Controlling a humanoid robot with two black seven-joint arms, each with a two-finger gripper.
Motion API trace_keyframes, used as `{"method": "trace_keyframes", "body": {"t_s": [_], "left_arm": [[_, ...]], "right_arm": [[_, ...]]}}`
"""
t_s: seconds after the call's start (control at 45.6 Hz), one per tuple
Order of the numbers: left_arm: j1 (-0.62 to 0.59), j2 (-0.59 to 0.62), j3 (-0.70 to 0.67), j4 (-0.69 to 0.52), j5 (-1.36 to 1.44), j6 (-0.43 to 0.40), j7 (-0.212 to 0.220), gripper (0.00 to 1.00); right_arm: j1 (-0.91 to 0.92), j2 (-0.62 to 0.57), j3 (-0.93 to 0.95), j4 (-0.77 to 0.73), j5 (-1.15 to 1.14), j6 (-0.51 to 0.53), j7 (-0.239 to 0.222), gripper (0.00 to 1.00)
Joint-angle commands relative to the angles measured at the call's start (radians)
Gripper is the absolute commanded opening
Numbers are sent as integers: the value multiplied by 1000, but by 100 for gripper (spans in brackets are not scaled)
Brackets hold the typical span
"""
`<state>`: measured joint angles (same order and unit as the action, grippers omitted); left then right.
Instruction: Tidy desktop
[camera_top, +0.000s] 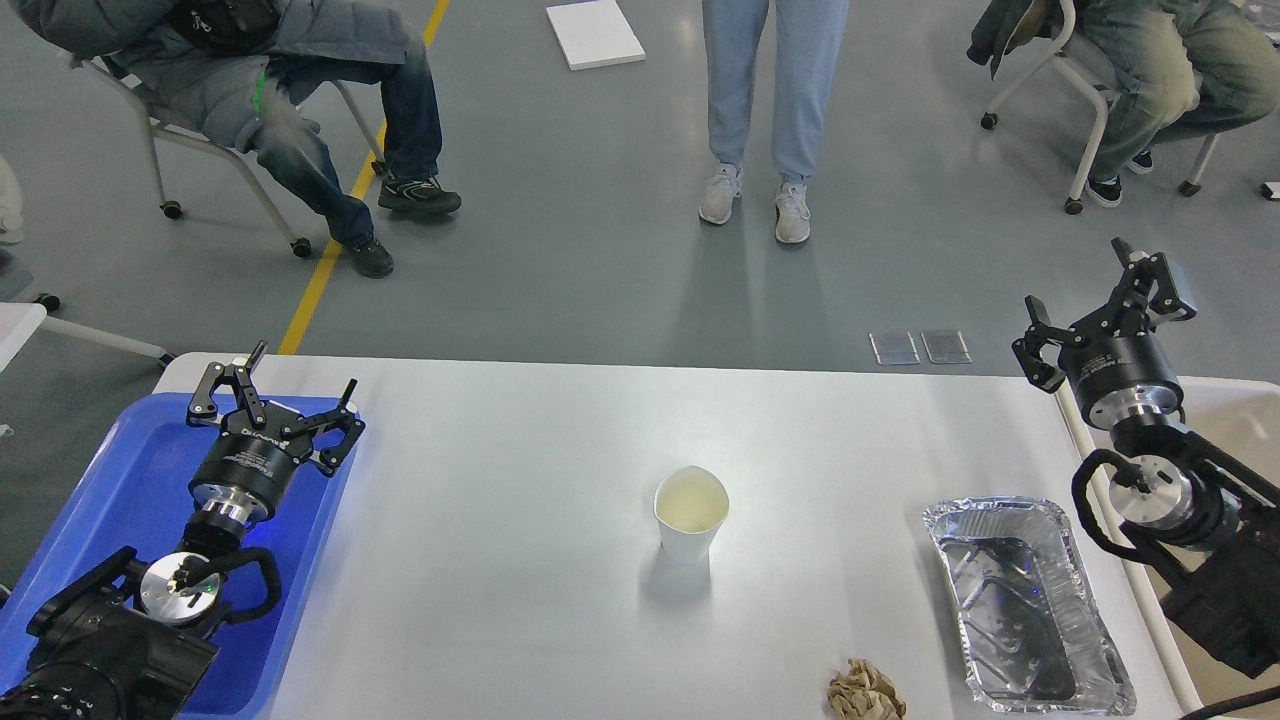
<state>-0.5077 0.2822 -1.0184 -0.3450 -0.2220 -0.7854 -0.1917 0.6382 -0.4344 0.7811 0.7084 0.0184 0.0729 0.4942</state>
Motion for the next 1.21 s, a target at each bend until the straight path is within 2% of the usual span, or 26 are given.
{"method": "trace_keyframes", "body": {"t_s": [0.0,1.183], "left_arm": [[0,0,0,0,0,0,0,100],[0,0,0,0,0,0,0,100]], "right_arm": [[3,0,0,-6,-1,1,0,100],[15,-4,-5,0,22,1,-2,100]]}}
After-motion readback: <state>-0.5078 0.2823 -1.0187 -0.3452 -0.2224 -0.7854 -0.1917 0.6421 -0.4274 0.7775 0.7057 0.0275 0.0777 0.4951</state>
